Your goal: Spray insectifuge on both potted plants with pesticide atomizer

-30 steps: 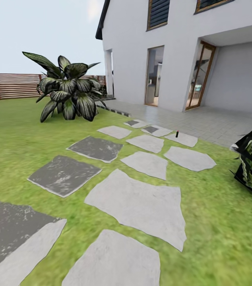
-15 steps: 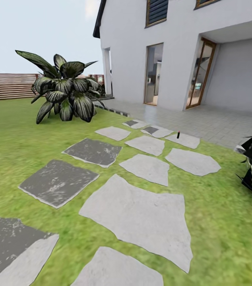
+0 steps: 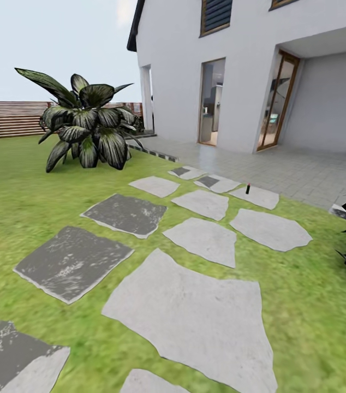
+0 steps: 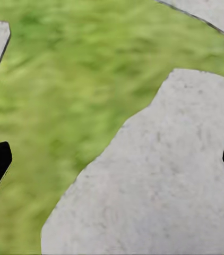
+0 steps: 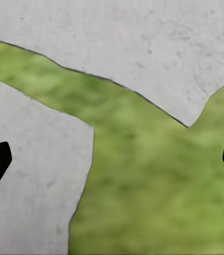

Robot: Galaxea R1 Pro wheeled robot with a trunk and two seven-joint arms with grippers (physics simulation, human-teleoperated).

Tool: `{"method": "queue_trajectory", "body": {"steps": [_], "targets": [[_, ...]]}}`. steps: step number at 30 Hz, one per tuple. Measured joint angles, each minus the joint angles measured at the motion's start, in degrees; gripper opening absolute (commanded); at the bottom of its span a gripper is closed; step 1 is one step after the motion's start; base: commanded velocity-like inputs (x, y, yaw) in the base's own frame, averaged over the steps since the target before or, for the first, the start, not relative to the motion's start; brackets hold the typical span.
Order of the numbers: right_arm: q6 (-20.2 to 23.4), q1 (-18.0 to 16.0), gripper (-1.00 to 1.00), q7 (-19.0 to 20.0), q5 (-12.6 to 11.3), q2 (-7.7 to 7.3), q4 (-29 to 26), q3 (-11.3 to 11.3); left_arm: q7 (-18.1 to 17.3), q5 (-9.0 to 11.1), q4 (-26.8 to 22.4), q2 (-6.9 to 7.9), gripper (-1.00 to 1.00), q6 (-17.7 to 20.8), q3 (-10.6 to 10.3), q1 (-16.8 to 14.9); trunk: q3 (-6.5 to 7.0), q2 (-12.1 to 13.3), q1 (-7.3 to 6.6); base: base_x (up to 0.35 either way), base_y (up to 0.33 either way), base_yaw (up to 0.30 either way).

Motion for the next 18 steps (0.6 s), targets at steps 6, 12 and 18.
{"method": "queue_trajectory", "body": {"steps": [6, 12, 18], "targets": [[0.00, 0.00, 1.00, 0.01, 0.00, 0.00, -0.04, 0.04, 0.00, 0.03, 0.02, 0.06, 1.00, 0.00, 0.03, 0.00, 0.00, 0.00, 0.00, 0.339, 0.000, 0.000], [0.00, 0.00, 1.00, 0.01, 0.00, 0.00, -0.01, 0.04, 0.00, 0.03, -0.01, 0.07, 1.00, -0.01, 0.03, 0.00, 0.00, 0.00, 0.00, 0.339, 0.000, -0.018], [0.01, 0.01, 1.00, 0.01, 0.00, 0.00, -0.02, 0.03, 0.00, 0.03, -0.01, 0.07, 1.00, -0.02, 0.02, -0.02, 0.00, 0.00, 0.00, 0.339, 0.000, -0.229]]}}
